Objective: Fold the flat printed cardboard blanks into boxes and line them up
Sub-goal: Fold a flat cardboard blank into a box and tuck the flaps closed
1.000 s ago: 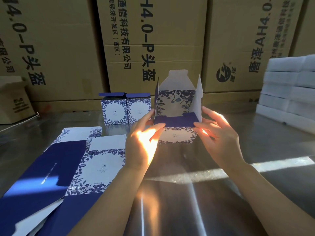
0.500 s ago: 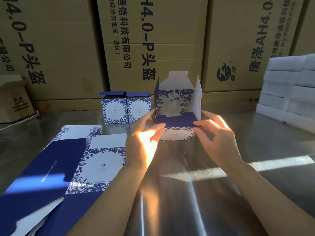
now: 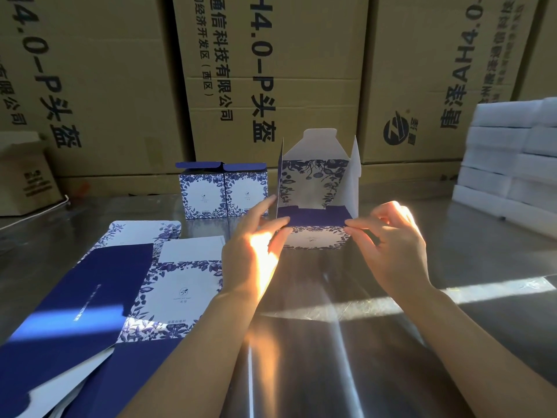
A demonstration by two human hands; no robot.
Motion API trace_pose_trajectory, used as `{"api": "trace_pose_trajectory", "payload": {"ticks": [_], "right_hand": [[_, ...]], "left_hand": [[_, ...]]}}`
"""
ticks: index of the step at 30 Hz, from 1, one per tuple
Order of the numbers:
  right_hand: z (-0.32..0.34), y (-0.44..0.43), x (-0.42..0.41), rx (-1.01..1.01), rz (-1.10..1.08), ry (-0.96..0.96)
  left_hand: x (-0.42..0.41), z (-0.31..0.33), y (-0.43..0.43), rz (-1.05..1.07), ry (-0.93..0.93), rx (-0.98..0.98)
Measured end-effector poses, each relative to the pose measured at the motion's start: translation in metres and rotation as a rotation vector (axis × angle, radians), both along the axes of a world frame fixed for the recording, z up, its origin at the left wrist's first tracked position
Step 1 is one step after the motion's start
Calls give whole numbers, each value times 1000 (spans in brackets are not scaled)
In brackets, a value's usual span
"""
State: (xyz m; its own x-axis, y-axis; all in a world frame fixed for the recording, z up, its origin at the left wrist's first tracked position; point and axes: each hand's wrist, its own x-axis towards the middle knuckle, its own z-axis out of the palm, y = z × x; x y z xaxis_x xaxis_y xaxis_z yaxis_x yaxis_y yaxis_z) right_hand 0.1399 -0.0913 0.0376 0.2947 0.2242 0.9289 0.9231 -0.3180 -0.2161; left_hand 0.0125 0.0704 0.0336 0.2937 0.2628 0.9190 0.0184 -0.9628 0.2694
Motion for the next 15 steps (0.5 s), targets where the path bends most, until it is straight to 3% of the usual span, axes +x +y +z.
{"api": "trace_pose_trajectory", "payload": {"ticks": [6, 15], "right_hand": [[1, -3, 1, 8, 11, 9], [2, -2, 0, -6, 41, -30]], "left_hand": [[-2, 1, -2, -25, -33, 31], [-1, -2, -5, -140, -62, -119]]}}
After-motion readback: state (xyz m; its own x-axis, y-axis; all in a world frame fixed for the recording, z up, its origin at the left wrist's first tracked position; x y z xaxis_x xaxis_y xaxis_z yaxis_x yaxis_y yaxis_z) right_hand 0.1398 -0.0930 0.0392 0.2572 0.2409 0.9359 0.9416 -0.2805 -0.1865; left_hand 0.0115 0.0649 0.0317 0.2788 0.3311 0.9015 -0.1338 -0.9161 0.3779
